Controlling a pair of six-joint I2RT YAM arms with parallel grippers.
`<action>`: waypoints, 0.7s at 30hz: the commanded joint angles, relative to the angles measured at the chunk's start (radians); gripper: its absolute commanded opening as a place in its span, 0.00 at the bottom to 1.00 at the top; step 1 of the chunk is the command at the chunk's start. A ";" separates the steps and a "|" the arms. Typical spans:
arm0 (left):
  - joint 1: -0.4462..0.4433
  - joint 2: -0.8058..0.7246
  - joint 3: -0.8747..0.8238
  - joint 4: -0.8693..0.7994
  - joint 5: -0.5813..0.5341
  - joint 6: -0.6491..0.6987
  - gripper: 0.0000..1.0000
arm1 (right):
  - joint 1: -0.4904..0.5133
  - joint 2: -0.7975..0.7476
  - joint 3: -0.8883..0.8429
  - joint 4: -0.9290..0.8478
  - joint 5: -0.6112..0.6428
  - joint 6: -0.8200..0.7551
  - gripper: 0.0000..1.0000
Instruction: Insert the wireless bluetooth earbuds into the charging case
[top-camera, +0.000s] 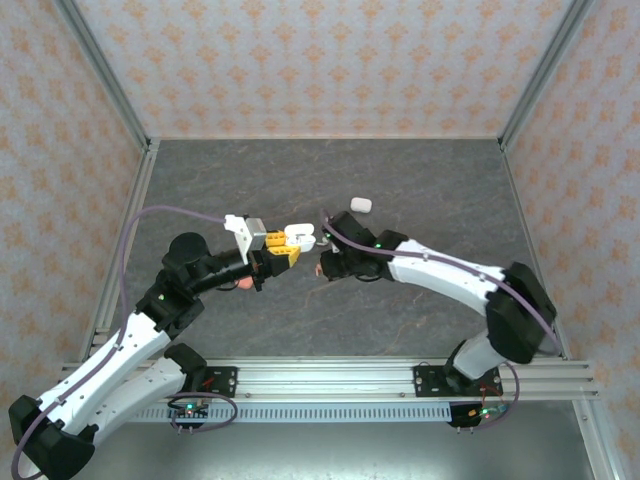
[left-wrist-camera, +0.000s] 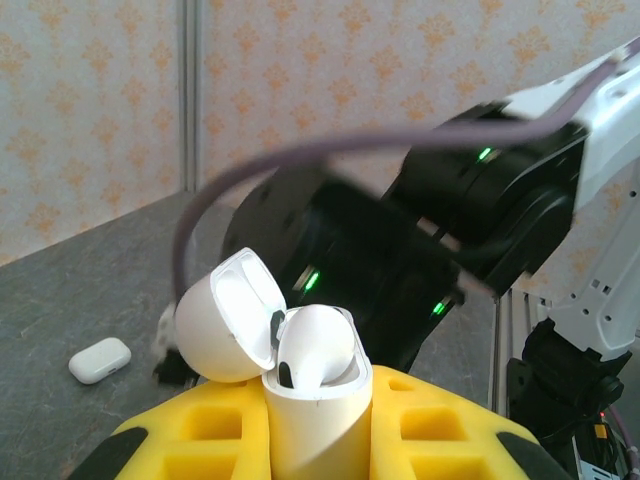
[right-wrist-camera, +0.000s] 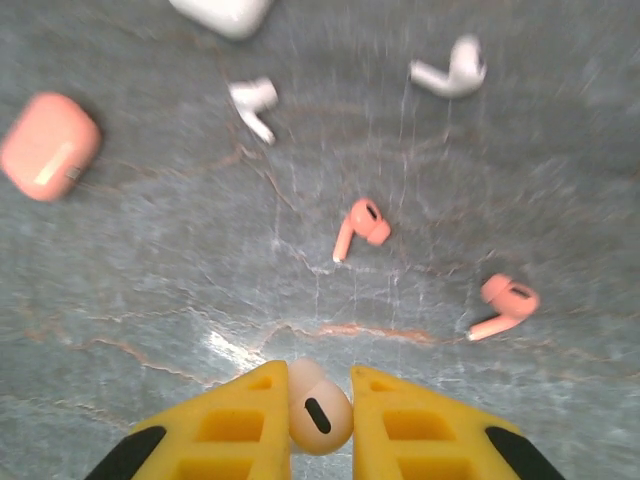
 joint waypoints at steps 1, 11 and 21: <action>-0.008 -0.012 -0.004 0.026 0.003 0.000 0.00 | -0.022 -0.141 0.005 -0.053 0.090 -0.125 0.17; -0.010 0.063 -0.002 0.104 0.035 -0.058 0.00 | -0.029 -0.452 0.055 0.047 0.020 -0.371 0.17; -0.025 0.113 0.016 0.132 0.059 -0.079 0.00 | -0.017 -0.485 0.103 0.118 -0.132 -0.583 0.17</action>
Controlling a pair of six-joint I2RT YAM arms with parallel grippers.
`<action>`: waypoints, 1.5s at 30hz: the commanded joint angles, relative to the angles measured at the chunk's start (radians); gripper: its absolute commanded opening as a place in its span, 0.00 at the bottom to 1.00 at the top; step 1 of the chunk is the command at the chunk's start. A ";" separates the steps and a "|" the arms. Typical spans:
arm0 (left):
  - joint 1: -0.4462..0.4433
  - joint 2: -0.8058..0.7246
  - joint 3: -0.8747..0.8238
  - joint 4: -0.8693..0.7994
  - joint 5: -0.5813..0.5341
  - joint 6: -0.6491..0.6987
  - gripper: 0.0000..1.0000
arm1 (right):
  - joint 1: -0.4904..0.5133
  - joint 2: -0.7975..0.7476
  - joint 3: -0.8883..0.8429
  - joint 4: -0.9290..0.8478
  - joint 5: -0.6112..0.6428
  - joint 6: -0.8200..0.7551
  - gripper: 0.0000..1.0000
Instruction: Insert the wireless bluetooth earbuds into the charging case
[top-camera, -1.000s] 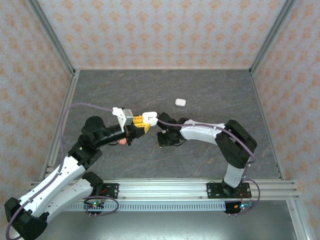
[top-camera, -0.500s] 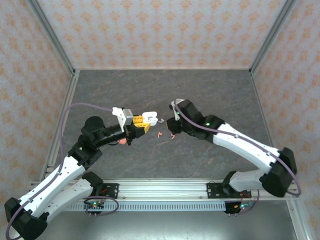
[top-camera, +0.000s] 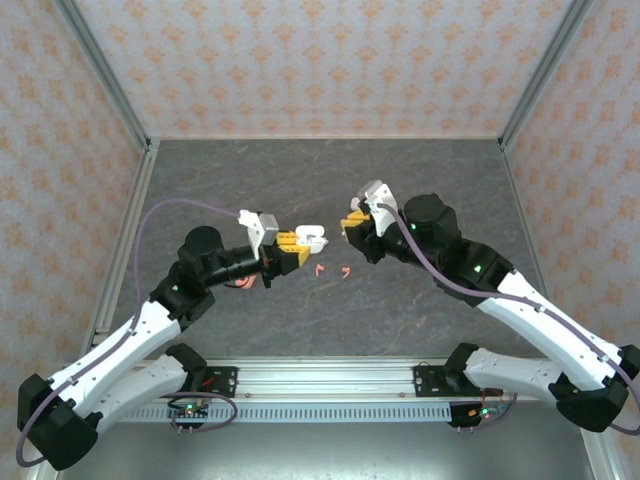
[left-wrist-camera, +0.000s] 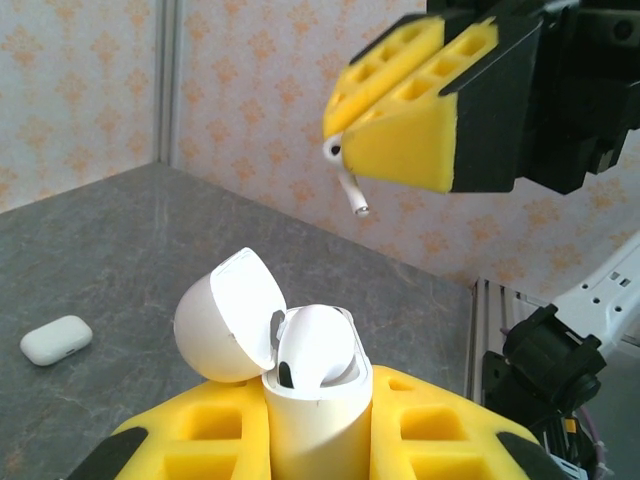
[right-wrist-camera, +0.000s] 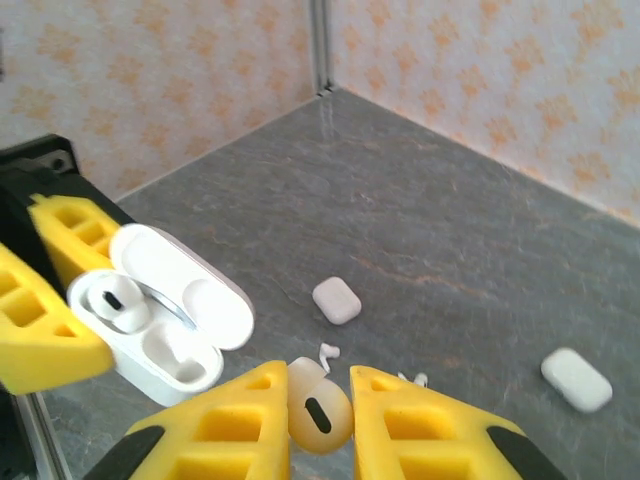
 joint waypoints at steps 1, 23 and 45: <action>-0.014 0.007 0.020 0.064 0.029 -0.018 0.00 | 0.015 0.012 0.045 0.048 -0.076 -0.117 0.18; -0.035 0.046 0.046 0.061 0.029 0.002 0.00 | 0.065 0.097 0.047 0.011 -0.014 -0.209 0.18; -0.041 0.046 0.049 0.083 0.030 -0.009 0.00 | 0.066 0.054 -0.031 0.011 -0.053 -0.185 0.18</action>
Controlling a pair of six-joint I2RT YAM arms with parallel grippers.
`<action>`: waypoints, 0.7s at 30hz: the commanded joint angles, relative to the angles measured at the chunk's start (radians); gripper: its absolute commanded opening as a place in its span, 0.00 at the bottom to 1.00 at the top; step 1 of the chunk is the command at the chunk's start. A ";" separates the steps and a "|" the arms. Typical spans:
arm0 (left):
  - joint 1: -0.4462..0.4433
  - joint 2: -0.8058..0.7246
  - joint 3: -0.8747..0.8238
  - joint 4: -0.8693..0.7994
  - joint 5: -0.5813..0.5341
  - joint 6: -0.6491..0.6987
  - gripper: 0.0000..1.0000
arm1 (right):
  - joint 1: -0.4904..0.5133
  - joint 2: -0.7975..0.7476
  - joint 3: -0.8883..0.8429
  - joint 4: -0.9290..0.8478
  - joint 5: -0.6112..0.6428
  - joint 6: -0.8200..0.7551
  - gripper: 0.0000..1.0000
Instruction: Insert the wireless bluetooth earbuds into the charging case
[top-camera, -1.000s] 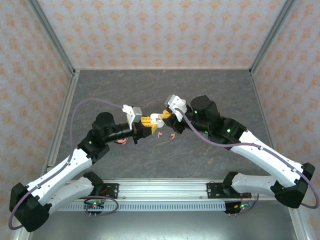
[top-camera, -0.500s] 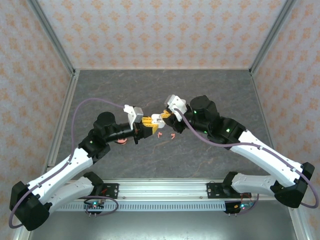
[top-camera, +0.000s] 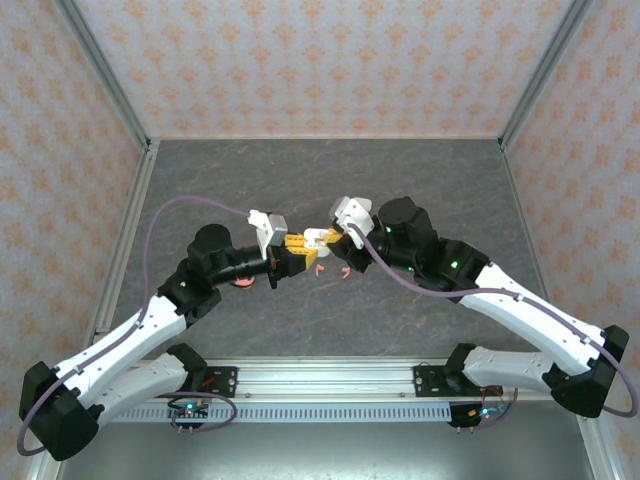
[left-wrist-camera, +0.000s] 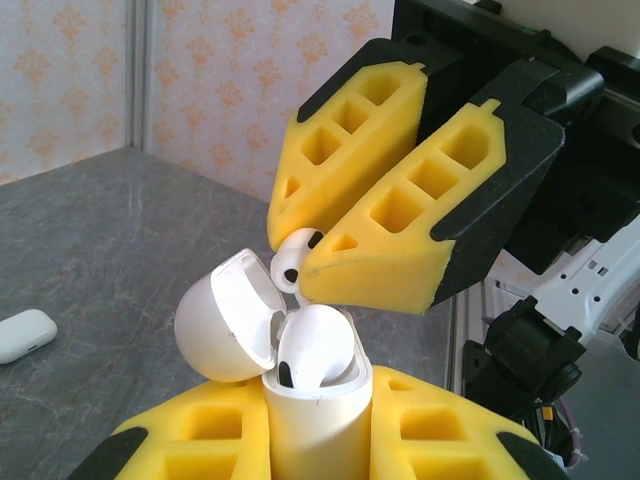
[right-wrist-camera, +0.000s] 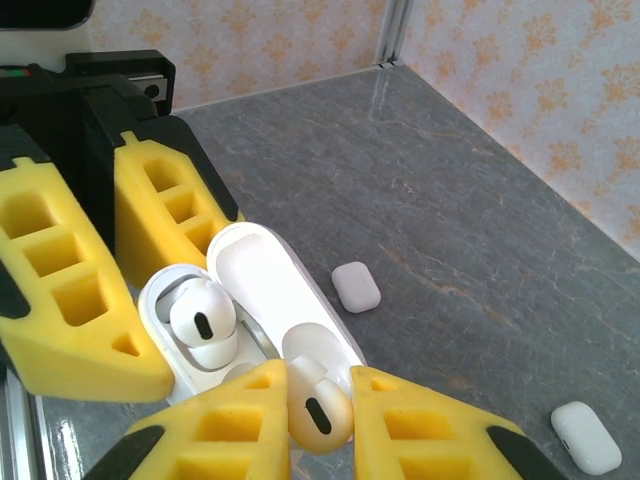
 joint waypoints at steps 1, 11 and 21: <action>-0.006 -0.007 0.038 0.059 0.019 0.001 0.00 | 0.003 -0.028 -0.016 0.000 -0.030 0.010 0.18; -0.011 -0.010 0.039 0.062 0.019 0.001 0.00 | -0.005 -0.030 -0.021 -0.010 -0.106 0.036 0.18; -0.013 -0.010 0.039 0.057 0.018 0.002 0.00 | -0.042 -0.035 -0.025 -0.013 -0.223 0.051 0.21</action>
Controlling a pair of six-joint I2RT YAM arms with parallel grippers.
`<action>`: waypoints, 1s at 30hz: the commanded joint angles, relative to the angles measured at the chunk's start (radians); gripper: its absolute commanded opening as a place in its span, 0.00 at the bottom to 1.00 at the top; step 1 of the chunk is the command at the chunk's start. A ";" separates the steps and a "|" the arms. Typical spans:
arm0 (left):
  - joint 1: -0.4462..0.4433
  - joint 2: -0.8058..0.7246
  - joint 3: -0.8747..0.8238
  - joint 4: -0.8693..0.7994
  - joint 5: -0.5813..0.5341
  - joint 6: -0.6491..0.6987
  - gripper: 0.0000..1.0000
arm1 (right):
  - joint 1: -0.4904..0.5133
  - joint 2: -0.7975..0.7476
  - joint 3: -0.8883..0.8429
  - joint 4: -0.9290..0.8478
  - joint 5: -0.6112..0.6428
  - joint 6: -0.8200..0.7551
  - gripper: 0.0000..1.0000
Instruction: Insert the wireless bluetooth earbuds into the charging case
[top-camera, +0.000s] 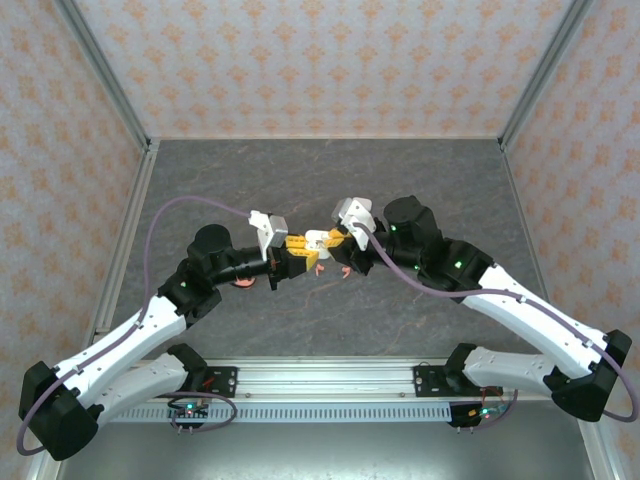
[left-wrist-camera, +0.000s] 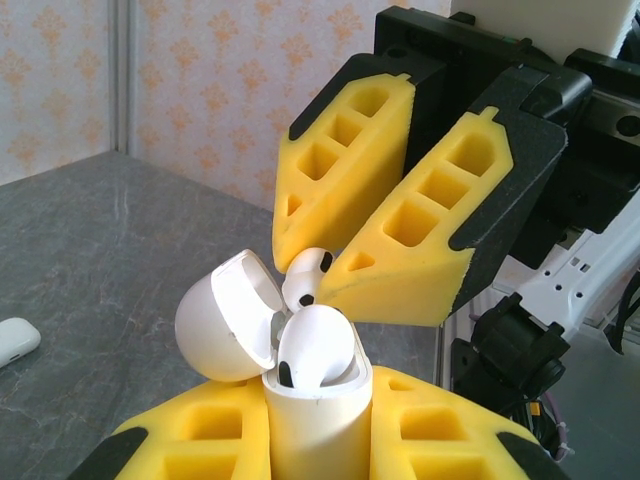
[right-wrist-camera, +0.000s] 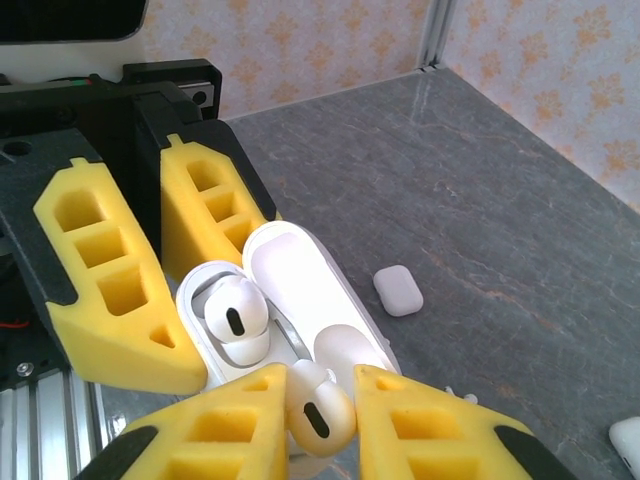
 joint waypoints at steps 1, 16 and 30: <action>-0.009 -0.010 0.039 0.048 0.000 0.002 0.00 | -0.013 -0.018 -0.011 -0.012 -0.104 0.020 0.21; -0.011 -0.006 0.039 0.053 -0.001 0.005 0.00 | -0.062 -0.008 -0.002 0.006 -0.225 0.042 0.26; -0.012 -0.006 0.042 0.052 -0.001 0.010 0.00 | -0.103 -0.029 0.065 0.018 -0.230 0.132 0.55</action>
